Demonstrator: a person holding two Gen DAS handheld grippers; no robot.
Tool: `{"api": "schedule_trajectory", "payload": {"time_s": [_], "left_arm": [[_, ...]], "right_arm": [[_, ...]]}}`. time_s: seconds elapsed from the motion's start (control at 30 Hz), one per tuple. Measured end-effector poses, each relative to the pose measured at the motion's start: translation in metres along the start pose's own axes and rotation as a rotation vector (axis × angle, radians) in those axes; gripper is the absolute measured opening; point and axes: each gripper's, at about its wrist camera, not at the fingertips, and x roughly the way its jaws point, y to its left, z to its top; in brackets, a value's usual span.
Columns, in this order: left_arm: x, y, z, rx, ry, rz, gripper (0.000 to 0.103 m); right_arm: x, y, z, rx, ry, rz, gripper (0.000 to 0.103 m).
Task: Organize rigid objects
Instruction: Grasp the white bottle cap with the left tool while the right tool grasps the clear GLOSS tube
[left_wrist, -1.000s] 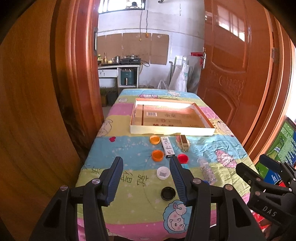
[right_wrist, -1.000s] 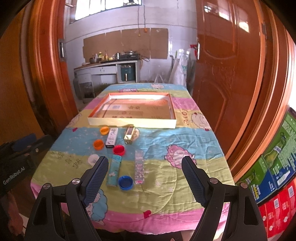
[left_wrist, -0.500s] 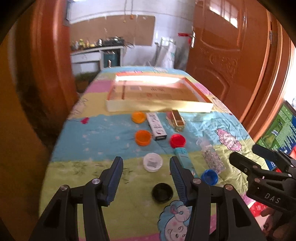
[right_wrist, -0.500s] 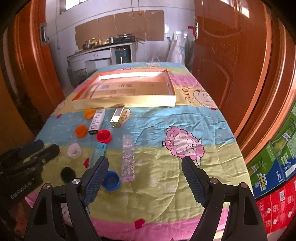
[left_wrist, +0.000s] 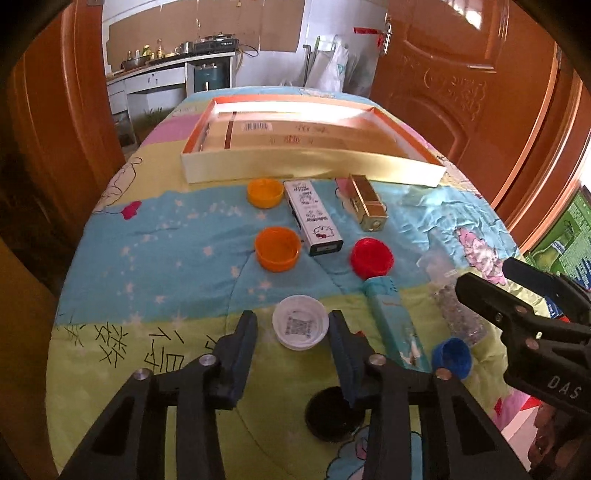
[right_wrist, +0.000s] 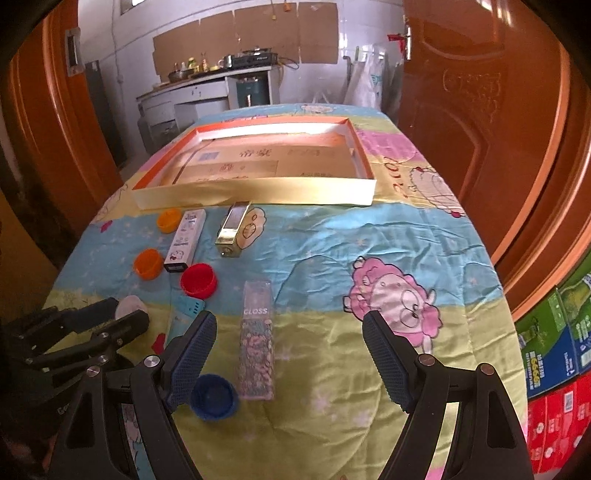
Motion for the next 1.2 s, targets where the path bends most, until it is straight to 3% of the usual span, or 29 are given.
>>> {"api": "schedule_trajectory", "payload": {"time_s": [0.1,0.13,0.27,0.4,0.8,1.2], "left_arm": [[0.0,-0.001,-0.001,0.015,-0.004,0.008,0.031],[0.0,0.0,-0.001,0.016,-0.005,0.005,0.031],[0.0,0.003,0.0,0.005,-0.001,-0.019,0.031],[0.0,0.005,0.002,-0.002,0.003,-0.034,0.031],[-0.018,0.008,0.013,-0.024,-0.042,-0.053,0.031],[-0.036,0.011,0.055,-0.09,-0.105,0.046,0.031]], "right_arm": [[0.013,0.002,0.002,-0.005,0.053,0.002,0.082],[0.017,0.004,0.002,-0.007,0.074,0.008,0.077],[0.028,0.01,0.002,-0.035,0.112,0.0,0.038],[0.029,0.014,0.002,-0.043,0.114,0.036,0.022],[0.013,0.014,0.011,-0.044,0.075,0.046,0.021],[-0.008,0.017,0.04,-0.065,-0.007,0.037,0.021]]}}
